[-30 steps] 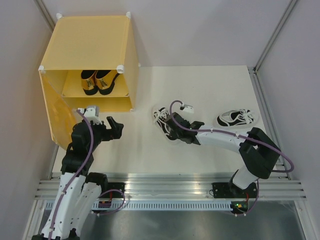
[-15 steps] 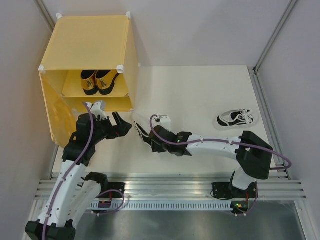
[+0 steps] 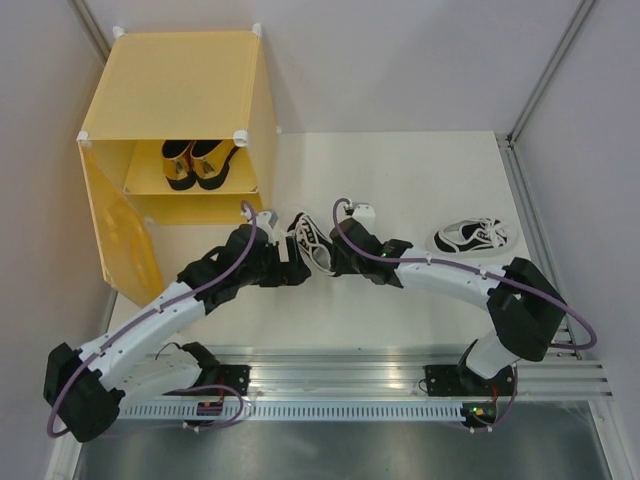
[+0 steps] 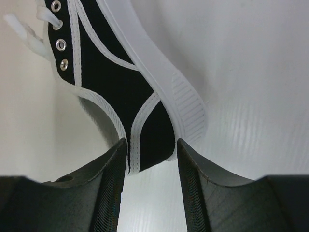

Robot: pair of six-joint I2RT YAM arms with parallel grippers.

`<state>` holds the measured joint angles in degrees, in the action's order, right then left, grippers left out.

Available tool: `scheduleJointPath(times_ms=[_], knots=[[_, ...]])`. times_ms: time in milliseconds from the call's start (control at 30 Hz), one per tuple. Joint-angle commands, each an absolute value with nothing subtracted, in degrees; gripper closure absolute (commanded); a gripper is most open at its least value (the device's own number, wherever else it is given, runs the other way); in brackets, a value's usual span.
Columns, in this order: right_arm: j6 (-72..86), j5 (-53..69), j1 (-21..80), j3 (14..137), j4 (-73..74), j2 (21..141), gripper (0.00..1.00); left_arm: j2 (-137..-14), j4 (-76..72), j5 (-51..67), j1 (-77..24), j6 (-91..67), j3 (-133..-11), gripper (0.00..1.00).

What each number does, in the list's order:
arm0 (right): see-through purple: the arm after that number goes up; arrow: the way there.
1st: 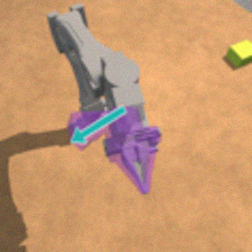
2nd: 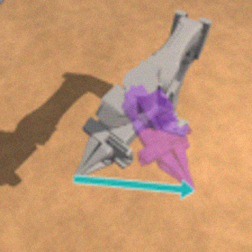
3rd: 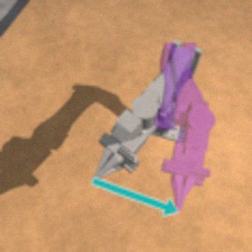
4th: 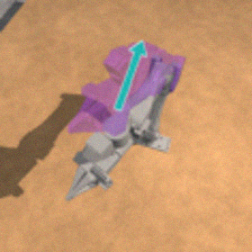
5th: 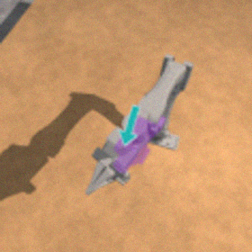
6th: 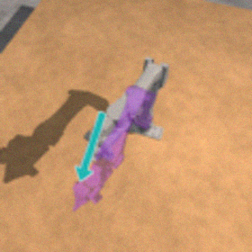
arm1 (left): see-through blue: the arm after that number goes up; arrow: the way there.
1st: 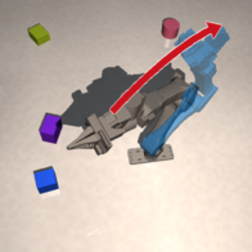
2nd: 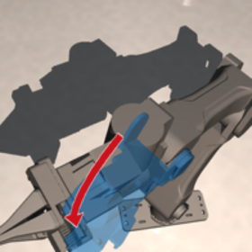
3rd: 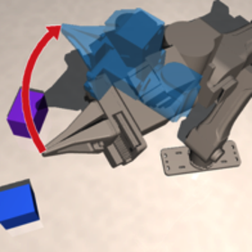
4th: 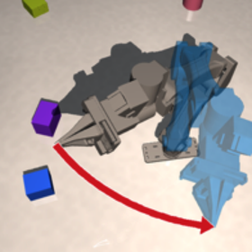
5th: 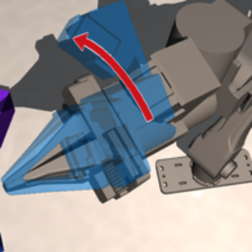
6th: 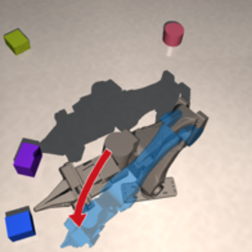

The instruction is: Place and organize the shoes in the shoe cabinet

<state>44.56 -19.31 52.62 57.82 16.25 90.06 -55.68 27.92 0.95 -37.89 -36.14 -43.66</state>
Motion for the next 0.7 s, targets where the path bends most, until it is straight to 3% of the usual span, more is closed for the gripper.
scheduleJointPath(times_ms=[0,300,667], knots=[[41.6,-19.0,49.8,57.1,15.6,90.2,0.49,-58.7,22.4,-5.6,-41.5,-42.2,-45.9,0.02],[37.4,-25.6,47.5,56.7,18.7,81.9,0.47,-70.0,19.5,-11.7,-46.8,-44.1,-54.0,0.06],[43.2,-44.0,42.5,48.4,30.4,69.1,0.18,-89.0,21.7,-19.6,-51.9,-41.9,-70.8,0.11]])
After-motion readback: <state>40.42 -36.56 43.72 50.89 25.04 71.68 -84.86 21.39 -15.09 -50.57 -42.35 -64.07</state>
